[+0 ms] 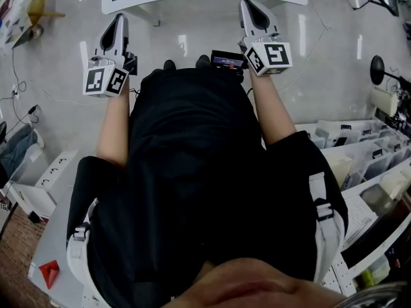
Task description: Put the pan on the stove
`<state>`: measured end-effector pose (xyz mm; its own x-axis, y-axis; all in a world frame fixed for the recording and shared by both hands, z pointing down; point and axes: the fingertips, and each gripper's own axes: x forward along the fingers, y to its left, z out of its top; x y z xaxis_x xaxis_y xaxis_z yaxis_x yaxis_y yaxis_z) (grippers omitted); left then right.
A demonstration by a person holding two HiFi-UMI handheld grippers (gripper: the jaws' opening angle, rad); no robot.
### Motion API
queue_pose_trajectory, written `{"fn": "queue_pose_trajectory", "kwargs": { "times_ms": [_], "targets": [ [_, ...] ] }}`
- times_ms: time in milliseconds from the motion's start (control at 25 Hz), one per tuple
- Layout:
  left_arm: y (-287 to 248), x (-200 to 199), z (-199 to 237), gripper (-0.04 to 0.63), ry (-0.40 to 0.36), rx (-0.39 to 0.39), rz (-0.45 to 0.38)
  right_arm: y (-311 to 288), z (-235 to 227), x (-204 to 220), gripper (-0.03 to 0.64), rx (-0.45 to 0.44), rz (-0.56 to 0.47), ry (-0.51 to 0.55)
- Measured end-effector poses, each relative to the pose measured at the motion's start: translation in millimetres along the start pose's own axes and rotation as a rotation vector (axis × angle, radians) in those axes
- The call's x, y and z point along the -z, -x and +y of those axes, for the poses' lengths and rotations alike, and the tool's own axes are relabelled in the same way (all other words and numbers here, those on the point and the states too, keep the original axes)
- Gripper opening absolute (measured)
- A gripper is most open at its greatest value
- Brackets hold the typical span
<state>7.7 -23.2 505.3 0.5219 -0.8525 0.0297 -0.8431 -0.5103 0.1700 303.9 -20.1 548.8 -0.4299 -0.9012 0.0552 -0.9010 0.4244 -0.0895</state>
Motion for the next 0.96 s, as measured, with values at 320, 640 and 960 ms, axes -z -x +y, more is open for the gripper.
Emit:
{"fn": "queue_pose_trajectory", "kwargs": {
  "times_ms": [320,640,960],
  "targets": [
    [20.1,-12.9,49.6,0.018,0.198,-0.046,-0.056,-26.2,34.9,1.3,0.021,-0.011,0.012,-0.005],
    [20.8,-18.0,43.8,0.018,0.113,0.007,-0.021,-30.1,36.0,1.0,0.021,0.006,0.015,-0.004],
    [9.3,-5.5,32.6,0.018,0.118,0.031,0.015,-27.3,28.5,3.1,0.021,0.002,0.019,-0.003]
  ]
}}
